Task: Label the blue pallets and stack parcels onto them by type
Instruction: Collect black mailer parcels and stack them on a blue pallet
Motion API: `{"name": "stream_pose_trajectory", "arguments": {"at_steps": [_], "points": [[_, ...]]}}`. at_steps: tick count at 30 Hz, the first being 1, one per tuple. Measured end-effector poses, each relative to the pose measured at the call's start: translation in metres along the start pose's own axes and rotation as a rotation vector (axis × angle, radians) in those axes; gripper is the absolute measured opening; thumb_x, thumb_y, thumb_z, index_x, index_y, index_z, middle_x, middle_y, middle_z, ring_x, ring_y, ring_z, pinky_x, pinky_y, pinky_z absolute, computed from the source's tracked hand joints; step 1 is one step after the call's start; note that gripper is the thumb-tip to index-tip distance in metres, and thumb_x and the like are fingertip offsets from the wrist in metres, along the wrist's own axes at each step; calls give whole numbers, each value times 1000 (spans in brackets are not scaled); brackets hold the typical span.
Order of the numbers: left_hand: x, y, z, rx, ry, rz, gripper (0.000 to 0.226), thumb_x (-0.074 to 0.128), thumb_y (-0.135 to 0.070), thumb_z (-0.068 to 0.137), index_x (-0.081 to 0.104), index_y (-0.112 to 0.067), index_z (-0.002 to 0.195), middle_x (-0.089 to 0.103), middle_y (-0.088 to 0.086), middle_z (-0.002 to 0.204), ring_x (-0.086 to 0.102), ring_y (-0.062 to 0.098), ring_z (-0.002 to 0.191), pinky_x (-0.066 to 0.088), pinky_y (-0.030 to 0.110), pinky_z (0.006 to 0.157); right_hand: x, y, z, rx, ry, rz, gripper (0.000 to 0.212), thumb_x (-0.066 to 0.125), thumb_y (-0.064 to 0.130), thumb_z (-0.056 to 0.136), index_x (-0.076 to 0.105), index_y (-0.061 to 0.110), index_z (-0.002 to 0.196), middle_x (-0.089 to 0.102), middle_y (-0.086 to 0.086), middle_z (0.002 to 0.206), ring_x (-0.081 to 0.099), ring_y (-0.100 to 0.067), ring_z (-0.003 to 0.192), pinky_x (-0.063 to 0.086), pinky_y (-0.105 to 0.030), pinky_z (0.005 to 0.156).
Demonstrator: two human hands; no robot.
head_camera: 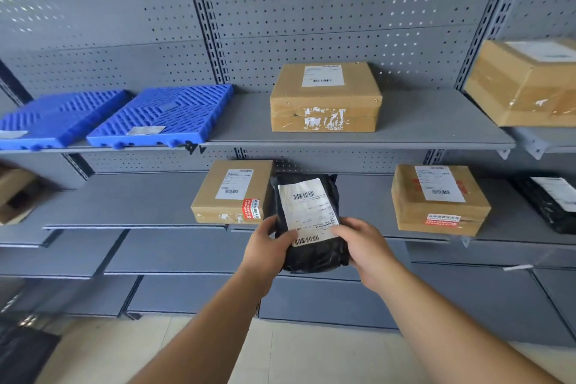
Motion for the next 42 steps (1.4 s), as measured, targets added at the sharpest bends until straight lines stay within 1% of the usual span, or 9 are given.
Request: {"name": "stream_pose_trajectory", "arguments": {"at_steps": [3, 6, 10, 17, 20, 22, 28, 38, 42], "points": [[-17, -13, -14, 53, -4, -13, 34, 71, -20, 94, 63, -27, 126, 71, -4, 122, 74, 22, 100, 64, 43, 82, 13, 12, -14, -19, 25, 2, 19, 61, 15, 92, 77, 22, 99, 80, 3, 94, 78, -18, 84, 61, -43, 75], [-37, -31, -26, 108, 8, -39, 26, 71, -16, 93, 68, -30, 114, 73, -7, 116, 76, 18, 95, 64, 38, 81, 30, 27, -25, -66, 45, 4, 18, 62, 13, 92, 77, 22, 97, 81, 2, 92, 78, -18, 79, 58, -34, 62], [-73, -58, -37, 168, -6, -59, 27, 71, -16, 92, 69, -32, 114, 76, -13, 109, 76, 10, 86, 56, 19, 58, 67, 50, -35, -118, 89, -3, 18, 63, 13, 92, 77, 21, 102, 80, 1, 95, 78, -23, 86, 59, -39, 70], [-152, -114, -34, 271, -24, -45, 23, 73, -19, 89, 72, -37, 102, 77, -17, 100, 76, 8, 82, 54, 18, 53, 151, 98, -41, -225, 105, -11, 18, 65, 12, 91, 78, 21, 99, 80, 2, 96, 77, -21, 91, 59, -39, 82], [-186, -141, -24, 289, -20, -58, 25, 75, -21, 88, 71, -33, 109, 77, -13, 104, 77, 15, 90, 60, 26, 63, 187, 121, -38, -260, 130, 0, 17, 64, 12, 92, 78, 21, 97, 81, 2, 94, 78, -17, 83, 58, -31, 64], [-205, -158, -15, 308, -14, -46, 24, 75, -21, 88, 72, -30, 110, 78, -11, 104, 77, 15, 87, 57, 23, 58, 209, 137, -35, -275, 144, -7, 16, 64, 14, 93, 76, 19, 102, 81, 2, 94, 78, -16, 79, 56, -27, 58], [-251, -204, 20, 365, -26, -7, 19, 71, -19, 91, 74, -25, 109, 79, -6, 101, 73, 4, 69, 46, 14, 44, 263, 180, -11, -332, 117, -47, 13, 65, 17, 93, 75, 18, 101, 81, 0, 93, 78, -22, 86, 62, -46, 80], [-289, -262, 113, 380, -119, -9, 16, 71, -20, 91, 75, -25, 106, 80, -8, 98, 77, 17, 91, 61, 34, 81, 325, 248, 67, -393, 115, -114, 13, 66, 17, 88, 78, 19, 91, 80, 4, 90, 77, -22, 87, 59, -54, 90], [-296, -279, 146, 370, -150, -16, 10, 69, -17, 93, 75, -21, 99, 81, -5, 94, 78, 18, 86, 62, 33, 79, 344, 267, 103, -382, 118, -128, 13, 67, 20, 85, 79, 24, 84, 80, 1, 89, 75, -32, 96, 56, -58, 93]]}}
Point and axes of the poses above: each hand's wrist, its own z-axis towards the middle knuckle, its own x-axis out of the palm, y = z × x, the point moved 6 cm from there along z, towards the middle knuckle
